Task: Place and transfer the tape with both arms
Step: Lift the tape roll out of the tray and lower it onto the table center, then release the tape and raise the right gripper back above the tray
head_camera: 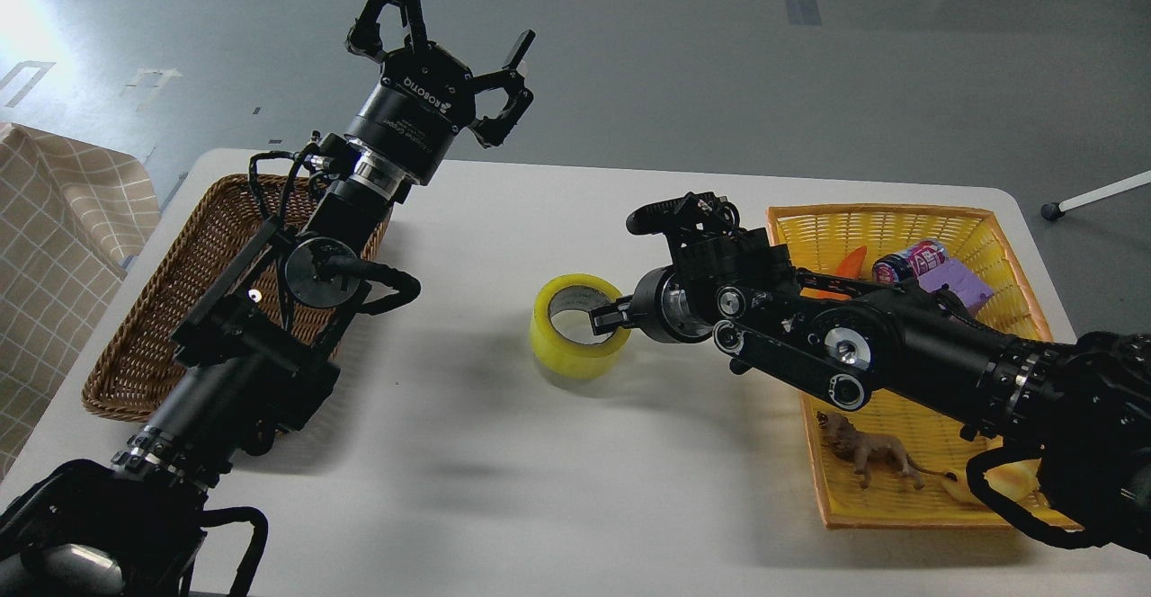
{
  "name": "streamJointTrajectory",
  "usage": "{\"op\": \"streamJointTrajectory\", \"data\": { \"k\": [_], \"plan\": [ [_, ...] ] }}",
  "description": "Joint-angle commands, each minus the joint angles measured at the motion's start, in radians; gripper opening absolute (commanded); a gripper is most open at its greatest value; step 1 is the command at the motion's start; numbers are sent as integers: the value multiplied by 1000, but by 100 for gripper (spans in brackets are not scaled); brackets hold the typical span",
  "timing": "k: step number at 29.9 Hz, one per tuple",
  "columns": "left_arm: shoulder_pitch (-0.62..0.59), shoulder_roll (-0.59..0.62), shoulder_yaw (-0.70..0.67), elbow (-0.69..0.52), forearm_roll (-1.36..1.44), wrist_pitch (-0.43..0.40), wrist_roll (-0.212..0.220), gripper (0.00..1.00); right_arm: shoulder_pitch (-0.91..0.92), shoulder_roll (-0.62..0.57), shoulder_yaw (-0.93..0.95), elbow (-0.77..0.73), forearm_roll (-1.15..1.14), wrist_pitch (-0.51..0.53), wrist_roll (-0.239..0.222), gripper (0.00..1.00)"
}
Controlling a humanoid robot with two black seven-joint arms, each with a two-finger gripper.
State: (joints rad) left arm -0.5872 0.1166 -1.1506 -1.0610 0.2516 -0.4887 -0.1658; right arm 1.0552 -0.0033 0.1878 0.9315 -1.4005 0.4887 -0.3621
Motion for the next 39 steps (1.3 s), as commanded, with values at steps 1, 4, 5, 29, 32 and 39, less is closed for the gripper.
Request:
{"op": "streamJointTrajectory", "data": {
  "k": [1, 4, 5, 29, 32, 39],
  "plan": [
    [1, 0, 0, -1, 0, 0, 0, 98, -6, 0, -1, -2, 0, 0, 0, 23],
    [1, 0, -1, -1, 0, 0, 0, 98, -6, 2, -1, -22, 1, 0, 0, 29],
    [1, 0, -1, 1, 0, 0, 0, 98, -6, 2, -1, -23, 1, 0, 0, 30],
    [3, -2, 0, -1, 0, 0, 2, 98, 14, -305, 283, 246, 26, 0, 8, 99],
    [3, -2, 0, 1, 0, 0, 0, 98, -40, -415, 425, 306, 127, 0, 12, 99],
    [1, 0, 6, 3, 0, 0, 0, 98, -250, -508, 798, 346, 331, 0, 12, 99]
  ]
}}
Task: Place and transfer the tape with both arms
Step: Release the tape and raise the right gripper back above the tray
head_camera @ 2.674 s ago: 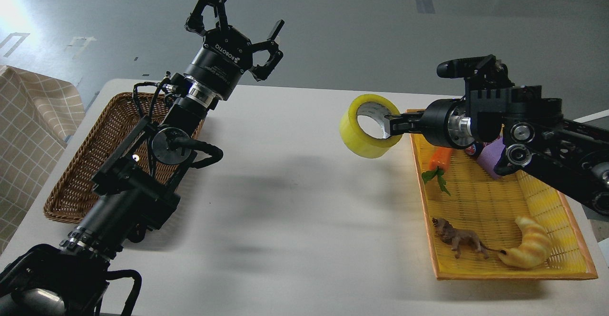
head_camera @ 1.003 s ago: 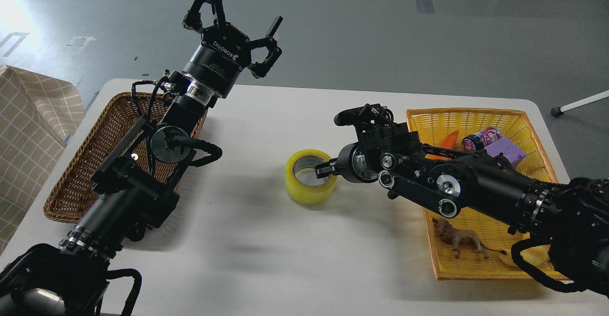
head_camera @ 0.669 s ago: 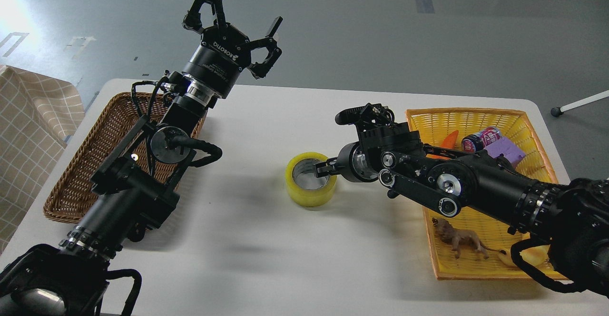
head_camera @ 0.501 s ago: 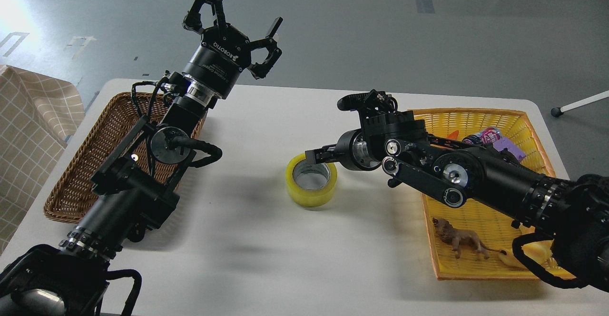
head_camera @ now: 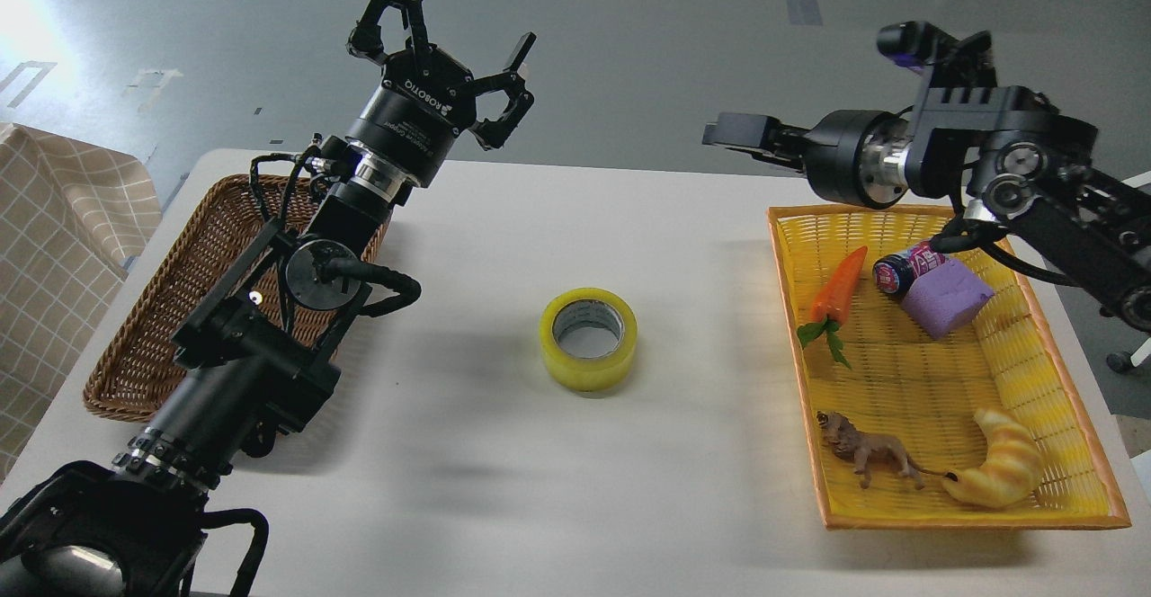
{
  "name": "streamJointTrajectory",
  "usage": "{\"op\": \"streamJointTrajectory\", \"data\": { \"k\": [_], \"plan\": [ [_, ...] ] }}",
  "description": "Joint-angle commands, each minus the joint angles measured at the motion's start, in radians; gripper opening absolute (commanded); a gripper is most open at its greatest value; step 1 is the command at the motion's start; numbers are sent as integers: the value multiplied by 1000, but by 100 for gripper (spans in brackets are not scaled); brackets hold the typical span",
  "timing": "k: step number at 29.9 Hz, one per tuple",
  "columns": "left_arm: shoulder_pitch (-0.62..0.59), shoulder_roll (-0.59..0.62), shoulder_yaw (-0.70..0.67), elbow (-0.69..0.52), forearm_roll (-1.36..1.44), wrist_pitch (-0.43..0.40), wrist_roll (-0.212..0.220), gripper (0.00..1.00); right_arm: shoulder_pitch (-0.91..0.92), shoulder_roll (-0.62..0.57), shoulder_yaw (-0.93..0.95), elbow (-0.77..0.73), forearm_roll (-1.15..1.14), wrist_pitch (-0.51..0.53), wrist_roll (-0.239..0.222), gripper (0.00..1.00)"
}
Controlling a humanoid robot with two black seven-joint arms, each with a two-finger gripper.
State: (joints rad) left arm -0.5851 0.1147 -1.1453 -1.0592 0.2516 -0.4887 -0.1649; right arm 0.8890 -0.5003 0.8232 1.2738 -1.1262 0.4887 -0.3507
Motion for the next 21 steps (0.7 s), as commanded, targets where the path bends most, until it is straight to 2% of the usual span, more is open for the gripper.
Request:
{"op": "streamJointTrajectory", "data": {
  "k": [1, 4, 6, 7, 9, 15, 17, 21],
  "plan": [
    [-2, 2, 1, 1, 0, 0, -1, 98, -111, -3, 222, 4, 65, 0, 2, 99],
    [-4, 2, 4, 2, 0, 0, 1, 98, -226, 69, 468, 6, 109, 0, 2, 99],
    [-7, 0, 7, 2, 1, 0, 1, 98, -277, 185, 635, 4, 155, 0, 2, 99],
    [-7, 0, 7, 2, 1, 0, 1, 98, -277, 186, 636, 4, 155, 0, 2, 99],
    [-9, 2, 7, 4, 1, 0, 1, 98, -283, 285, 746, -10, 186, 0, 2, 99],
    [-13, 8, 7, 4, 1, 0, 2, 98, -285, 404, 843, -11, 262, 0, 2, 99],
    [-12, 10, 7, 5, 1, 0, 2, 98, -286, 439, 852, -11, 350, 0, 2, 99],
    [-12, 8, 7, 5, 1, 0, 2, 98, -294, 460, 853, -13, 451, 0, 2, 99]
  ]
}}
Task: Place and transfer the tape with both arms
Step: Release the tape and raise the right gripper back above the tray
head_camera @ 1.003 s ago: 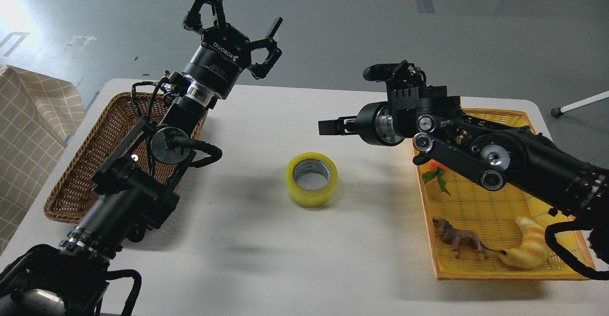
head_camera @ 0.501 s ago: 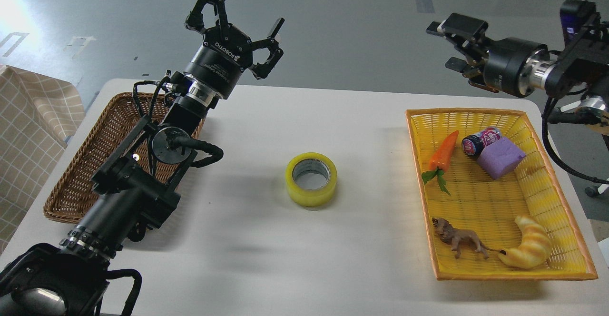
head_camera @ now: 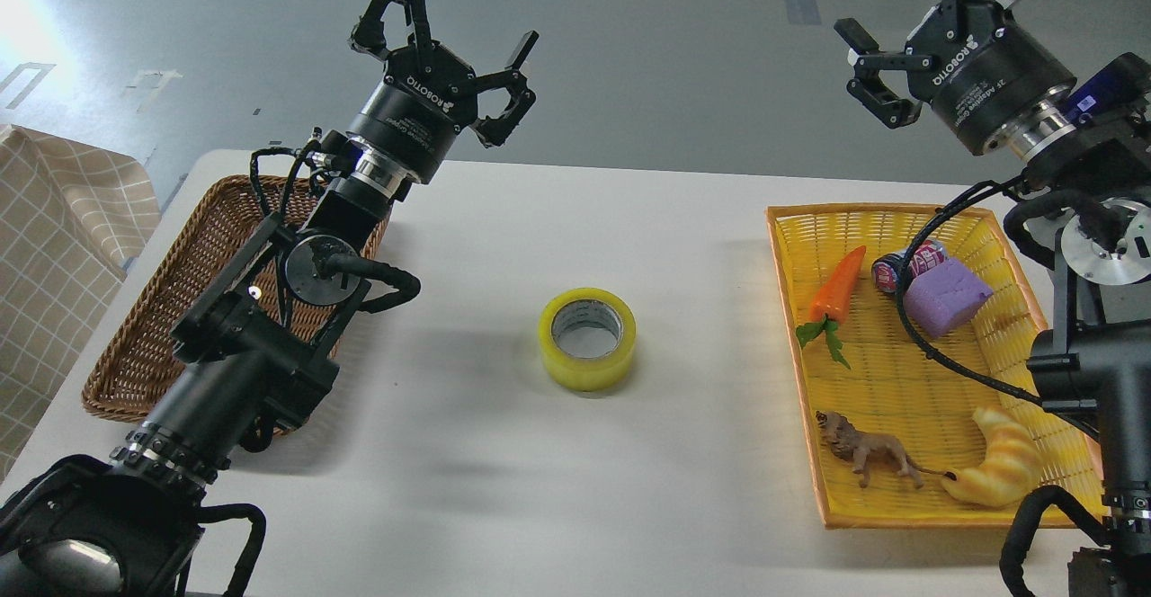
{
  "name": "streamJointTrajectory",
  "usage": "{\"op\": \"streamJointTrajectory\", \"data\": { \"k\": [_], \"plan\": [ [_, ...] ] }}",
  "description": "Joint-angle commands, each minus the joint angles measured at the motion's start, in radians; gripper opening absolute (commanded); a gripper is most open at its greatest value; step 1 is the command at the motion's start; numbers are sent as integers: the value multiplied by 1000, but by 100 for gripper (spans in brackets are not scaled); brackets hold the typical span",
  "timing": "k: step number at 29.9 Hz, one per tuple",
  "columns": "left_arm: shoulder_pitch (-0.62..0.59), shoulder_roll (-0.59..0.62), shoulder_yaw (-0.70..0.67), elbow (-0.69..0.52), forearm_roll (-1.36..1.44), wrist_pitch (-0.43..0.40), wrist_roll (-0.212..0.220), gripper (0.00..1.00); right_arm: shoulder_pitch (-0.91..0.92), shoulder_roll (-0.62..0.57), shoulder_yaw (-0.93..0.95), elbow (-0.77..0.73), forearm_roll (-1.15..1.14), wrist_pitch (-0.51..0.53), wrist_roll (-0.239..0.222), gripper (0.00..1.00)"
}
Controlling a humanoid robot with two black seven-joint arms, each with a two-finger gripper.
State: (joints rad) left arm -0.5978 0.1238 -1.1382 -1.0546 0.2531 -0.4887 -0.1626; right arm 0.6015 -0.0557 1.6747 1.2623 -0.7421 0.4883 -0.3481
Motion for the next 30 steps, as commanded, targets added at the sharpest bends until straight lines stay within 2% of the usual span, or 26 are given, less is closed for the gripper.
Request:
{"op": "streamJointTrajectory", "data": {
  "k": [1, 11, 30],
  "plan": [
    [3, -1, 0, 1, 0, 0, 0, 98, -15, 20, 2, -1, 102, 0, -2, 99],
    [1, 5, 1, 1, 0, 0, 8, 98, -107, 56, -4, 3, 392, 0, -14, 99],
    [3, 0, 1, 7, 3, 0, 2, 98, -137, 56, -15, 11, 422, 0, -15, 99]
  ]
}}
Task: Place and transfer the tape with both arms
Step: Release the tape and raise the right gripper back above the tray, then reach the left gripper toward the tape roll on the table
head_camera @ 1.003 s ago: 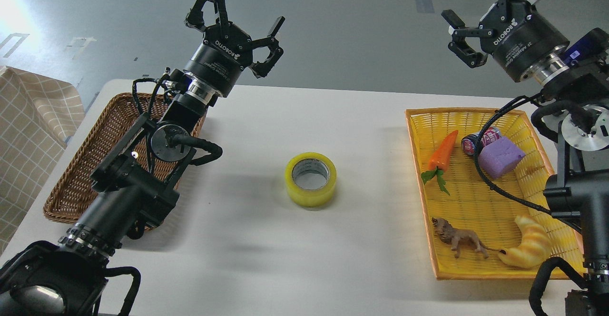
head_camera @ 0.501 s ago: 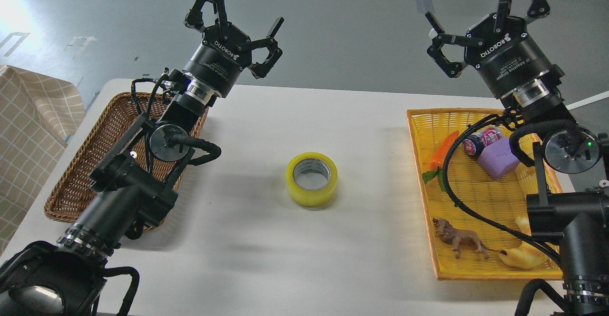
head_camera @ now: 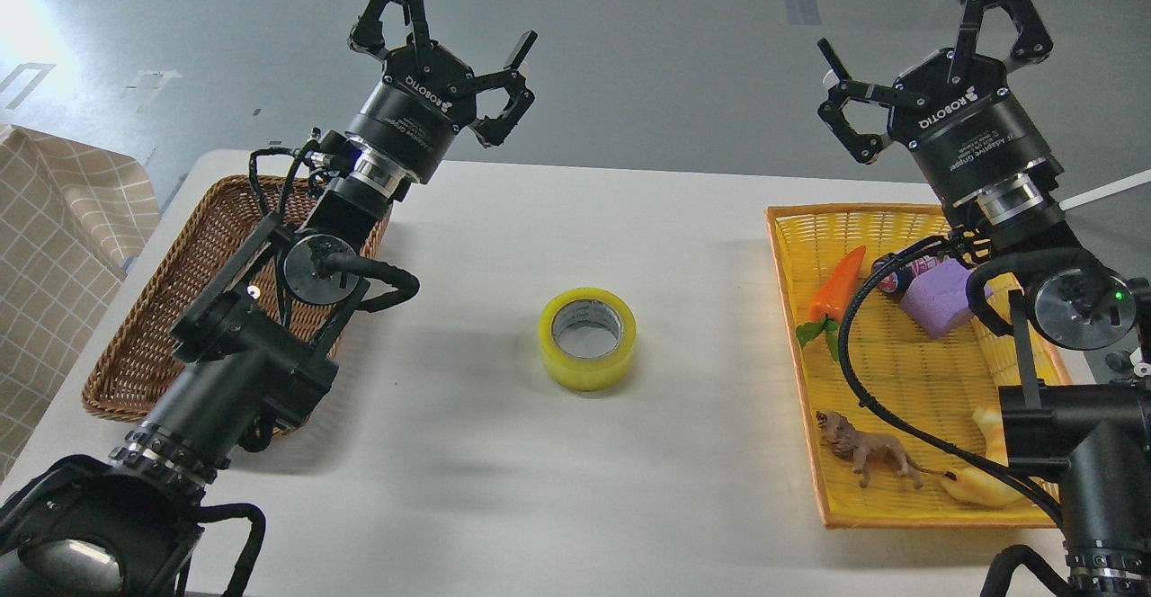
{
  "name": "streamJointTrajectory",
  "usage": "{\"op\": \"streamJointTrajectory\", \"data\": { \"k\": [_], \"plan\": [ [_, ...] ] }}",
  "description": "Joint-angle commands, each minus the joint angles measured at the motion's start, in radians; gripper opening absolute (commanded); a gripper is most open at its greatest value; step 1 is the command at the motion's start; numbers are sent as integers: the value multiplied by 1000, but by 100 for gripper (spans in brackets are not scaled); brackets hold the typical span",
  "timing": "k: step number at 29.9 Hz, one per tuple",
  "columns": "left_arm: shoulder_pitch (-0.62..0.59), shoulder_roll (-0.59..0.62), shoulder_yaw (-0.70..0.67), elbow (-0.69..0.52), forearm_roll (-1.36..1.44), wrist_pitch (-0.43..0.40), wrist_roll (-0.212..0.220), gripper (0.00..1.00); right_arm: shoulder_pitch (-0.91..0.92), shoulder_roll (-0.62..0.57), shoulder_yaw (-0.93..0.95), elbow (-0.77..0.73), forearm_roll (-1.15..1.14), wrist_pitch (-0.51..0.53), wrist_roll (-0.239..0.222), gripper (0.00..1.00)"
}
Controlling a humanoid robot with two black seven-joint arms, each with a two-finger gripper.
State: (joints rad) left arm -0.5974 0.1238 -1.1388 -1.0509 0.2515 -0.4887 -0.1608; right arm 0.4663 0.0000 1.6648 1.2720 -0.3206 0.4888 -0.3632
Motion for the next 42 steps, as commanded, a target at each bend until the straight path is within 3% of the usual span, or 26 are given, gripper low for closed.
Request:
{"op": "streamJointTrajectory", "data": {
  "k": [1, 10, 13, 18, 26, 31, 36, 38, 40, 42],
  "plan": [
    [2, 0, 2, 3, 11, 0, -2, 98, -2, 0, -5, 0, 0, 0, 0, 99],
    [-4, 2, 2, 0, 191, 0, -6, 98, -5, 0, -10, 1, 0, 0, 0, 99],
    [-5, -1, 4, -14, 350, 0, -55, 98, -14, 0, -8, 6, 0, 0, 0, 99],
    [-31, 8, 17, -40, 518, 79, -71, 98, -31, 0, -10, 7, 0, 0, 0, 99],
    [-45, 108, 140, -239, 1010, 275, -72, 98, -52, 0, -10, 7, 0, 0, 0, 99],
    [-65, 204, 240, -300, 1305, 283, -66, 98, -55, 0, -10, 9, -2, 0, 0, 99],
    [-87, 318, 339, -366, 1485, 280, -25, 98, -55, 0, -11, 7, -2, 0, 0, 99],
    [-117, 368, 401, -388, 1528, 274, 55, 98, -58, 0, -13, 7, -3, 0, 0, 99],
    [-142, 405, 456, -399, 1537, 262, 107, 98, -61, 0, -13, 9, -3, 0, 0, 99],
    [-156, 428, 496, -409, 1539, 256, 129, 98, -61, 0, -13, 9, -5, 0, 0, 99]
  ]
}}
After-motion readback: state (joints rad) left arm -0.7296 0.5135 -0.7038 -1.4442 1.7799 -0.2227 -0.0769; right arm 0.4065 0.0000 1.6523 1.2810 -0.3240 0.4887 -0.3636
